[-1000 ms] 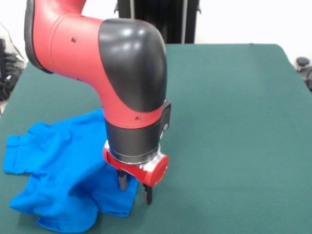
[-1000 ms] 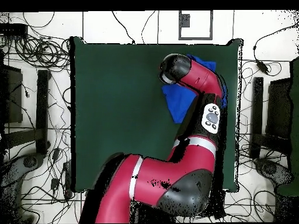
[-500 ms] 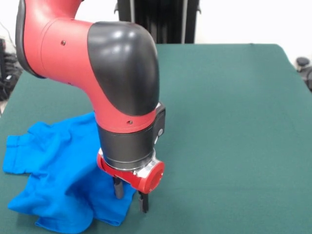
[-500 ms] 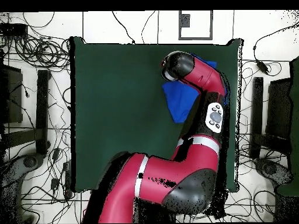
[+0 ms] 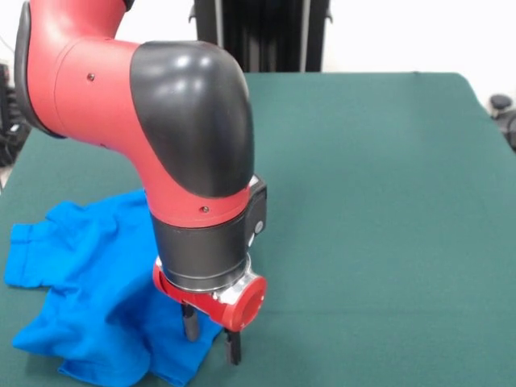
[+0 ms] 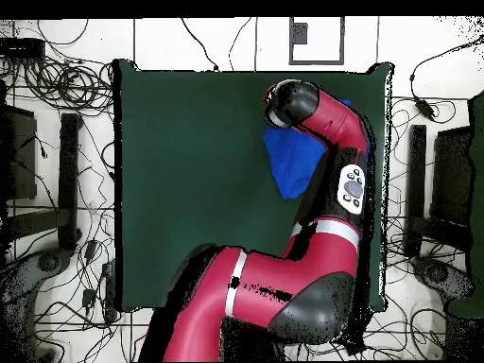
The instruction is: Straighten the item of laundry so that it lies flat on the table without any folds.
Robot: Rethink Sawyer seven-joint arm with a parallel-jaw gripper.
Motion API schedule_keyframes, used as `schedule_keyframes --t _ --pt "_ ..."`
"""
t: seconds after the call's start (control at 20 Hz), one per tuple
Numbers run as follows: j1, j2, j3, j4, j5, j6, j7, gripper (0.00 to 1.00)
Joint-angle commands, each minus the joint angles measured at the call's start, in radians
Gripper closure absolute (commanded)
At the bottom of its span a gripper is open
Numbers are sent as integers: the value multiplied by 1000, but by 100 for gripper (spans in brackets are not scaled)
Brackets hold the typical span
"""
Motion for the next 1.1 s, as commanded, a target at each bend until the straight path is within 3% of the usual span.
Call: schedule_keyframes --t 0.05,0.1,0.8,1.1 --pt "6 85 100 8 -37 -103 89 0" --pt "8 83 102 11 -41 -100 93 100" --pt "12 79 101 14 -61 -102 77 100" --pt "11 82 100 -2 -59 -39 65 100"
